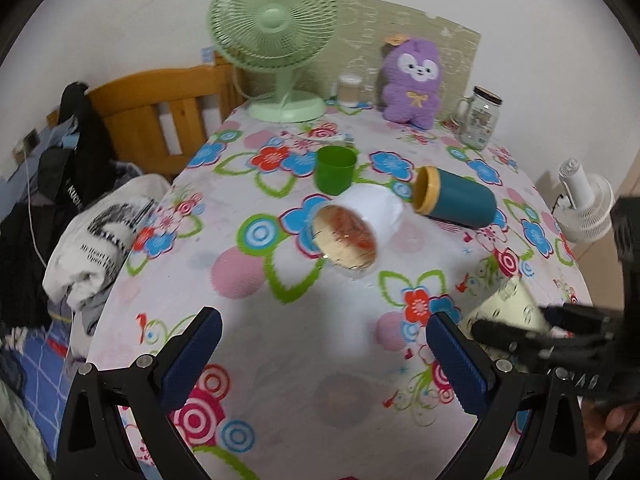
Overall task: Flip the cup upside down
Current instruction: 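Close the right gripper on the 'PARTY' cup body and lift it, then lower the cup to the table and open the right gripper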
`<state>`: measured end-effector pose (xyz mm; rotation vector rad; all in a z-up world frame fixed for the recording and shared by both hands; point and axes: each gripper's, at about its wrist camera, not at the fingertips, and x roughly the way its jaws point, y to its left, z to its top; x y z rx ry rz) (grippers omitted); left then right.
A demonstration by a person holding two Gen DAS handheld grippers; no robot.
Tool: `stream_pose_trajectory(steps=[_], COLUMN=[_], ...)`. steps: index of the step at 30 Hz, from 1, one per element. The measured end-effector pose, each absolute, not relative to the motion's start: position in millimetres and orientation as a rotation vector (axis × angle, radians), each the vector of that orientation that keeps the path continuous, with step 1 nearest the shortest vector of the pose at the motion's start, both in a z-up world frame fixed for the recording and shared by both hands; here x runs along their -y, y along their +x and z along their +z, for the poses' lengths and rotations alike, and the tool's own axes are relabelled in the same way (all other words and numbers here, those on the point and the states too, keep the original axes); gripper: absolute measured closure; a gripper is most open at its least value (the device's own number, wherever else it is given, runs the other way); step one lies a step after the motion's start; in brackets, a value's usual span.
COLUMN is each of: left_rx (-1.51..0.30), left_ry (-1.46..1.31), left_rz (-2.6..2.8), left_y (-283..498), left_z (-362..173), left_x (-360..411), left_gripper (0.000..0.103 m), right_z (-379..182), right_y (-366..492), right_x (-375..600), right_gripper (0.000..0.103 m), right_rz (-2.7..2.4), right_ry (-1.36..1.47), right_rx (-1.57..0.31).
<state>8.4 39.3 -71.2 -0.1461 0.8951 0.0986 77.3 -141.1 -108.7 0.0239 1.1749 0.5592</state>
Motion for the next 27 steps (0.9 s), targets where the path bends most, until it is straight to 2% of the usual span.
stream_pose_trajectory(steps=[12, 27], left_rx=[-0.887, -0.863], left_ry=[-0.155, -0.167], left_rz=[0.085, 0.037], left_y=[3.8, 12.5], left_z=[-68.3, -50.6], left_x=[-36.1, -8.9], left_gripper=[0.000, 0.000], right_z=[-122.9, -84.2], right_y=[61.3, 49.9], right_x=[121.7, 162.6], right_gripper=[0.036, 0.034], right_rz=[0.550, 0.571], right_ry=[-0.075, -0.002], right_rx=[-1.214, -1.161])
